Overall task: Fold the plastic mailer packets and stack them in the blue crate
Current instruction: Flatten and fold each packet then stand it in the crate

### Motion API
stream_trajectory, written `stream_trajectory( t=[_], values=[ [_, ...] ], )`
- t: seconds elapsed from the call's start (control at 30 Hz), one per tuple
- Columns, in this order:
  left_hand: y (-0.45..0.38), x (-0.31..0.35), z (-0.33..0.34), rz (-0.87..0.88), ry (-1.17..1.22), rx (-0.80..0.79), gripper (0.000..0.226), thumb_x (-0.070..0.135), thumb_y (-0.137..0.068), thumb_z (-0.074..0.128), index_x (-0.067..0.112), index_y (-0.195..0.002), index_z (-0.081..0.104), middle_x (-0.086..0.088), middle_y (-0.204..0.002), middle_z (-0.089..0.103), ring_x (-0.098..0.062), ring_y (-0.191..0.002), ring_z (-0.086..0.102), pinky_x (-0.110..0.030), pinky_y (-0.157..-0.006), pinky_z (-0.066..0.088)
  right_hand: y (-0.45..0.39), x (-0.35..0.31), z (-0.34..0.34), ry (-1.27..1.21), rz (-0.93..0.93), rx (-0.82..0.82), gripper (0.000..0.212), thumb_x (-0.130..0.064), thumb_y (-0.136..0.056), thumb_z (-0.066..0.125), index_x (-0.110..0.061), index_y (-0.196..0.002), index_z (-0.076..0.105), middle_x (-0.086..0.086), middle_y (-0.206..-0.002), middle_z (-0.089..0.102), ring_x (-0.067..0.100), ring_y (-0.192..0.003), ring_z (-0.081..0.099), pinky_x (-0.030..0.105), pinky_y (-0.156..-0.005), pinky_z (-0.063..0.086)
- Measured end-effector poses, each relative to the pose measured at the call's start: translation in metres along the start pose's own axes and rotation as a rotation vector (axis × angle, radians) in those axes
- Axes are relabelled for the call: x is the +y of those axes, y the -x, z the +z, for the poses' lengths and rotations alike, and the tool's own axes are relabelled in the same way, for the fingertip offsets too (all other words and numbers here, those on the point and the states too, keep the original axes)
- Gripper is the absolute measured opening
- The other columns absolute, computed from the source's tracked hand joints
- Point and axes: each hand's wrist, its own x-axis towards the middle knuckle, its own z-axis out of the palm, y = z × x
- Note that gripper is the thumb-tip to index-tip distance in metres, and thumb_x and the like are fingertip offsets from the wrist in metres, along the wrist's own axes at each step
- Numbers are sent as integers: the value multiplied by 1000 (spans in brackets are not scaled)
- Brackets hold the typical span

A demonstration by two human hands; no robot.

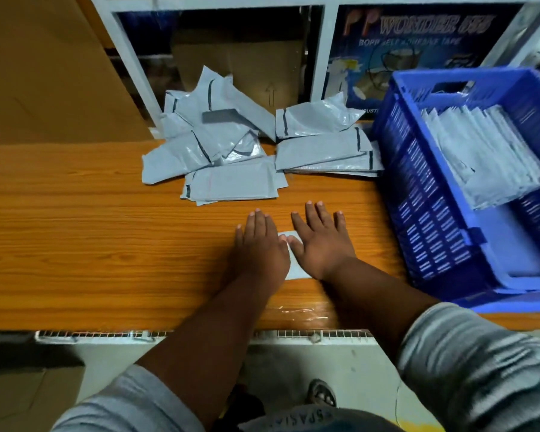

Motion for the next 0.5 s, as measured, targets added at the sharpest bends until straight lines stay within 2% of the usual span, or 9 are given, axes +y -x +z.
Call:
stream_trajectory(
  t=[0.13, 0.23, 0.3, 0.4, 0.5],
  values=[
    [1, -22, -13, -19, -13, 49, 69, 44, -104, 33, 8, -163, 38, -16, -172, 31, -33, -161, 26, -58, -129, 21, 1, -11, -12, -48, 35, 50, 74, -61, -108, 13, -21, -170, 18, 10, -179, 5, 30, -165, -6, 61, -130, -2],
    [9, -44, -6, -2, -87, 14, 73, 46, -103, 21, 9, -166, 29, -16, -175, 23, -33, -163, 19, -59, -129, 17, 0, -39, -9, -50, -40, 88, 70, -55, -109, 20, -18, -169, 23, 12, -178, 10, 33, -165, -1, 62, -130, 1],
    [11, -47, 1, -11, -87, 8, 78, 47, -100, 11, 8, -166, 30, -16, -175, 22, -33, -163, 17, -58, -130, 16, 1, -55, 0, -34, -63, 71, 70, -54, -109, 18, -19, -169, 22, 12, -179, 9, 33, -165, -2, 63, -130, -1],
    [4, -45, 8, -30, -56, 15, 80, 47, -99, 11, 9, -166, 30, -16, -177, 18, -32, -164, 13, -57, -131, 12, 2, -60, 14, 2, -54, 44, 69, -56, -110, 8, -24, -170, 18, 10, -179, 5, 31, -166, -5, 62, -129, -5],
    [4, -46, 8, -20, -63, -24, 79, 48, -100, 11, 12, -169, 20, -13, -179, 10, -30, -166, 5, -56, -132, 6, -2, -59, 17, 21, -51, 44, 69, -56, -109, 7, -26, -170, 17, 9, -179, 4, 32, -166, -3, 62, -130, -2]
  ],
)
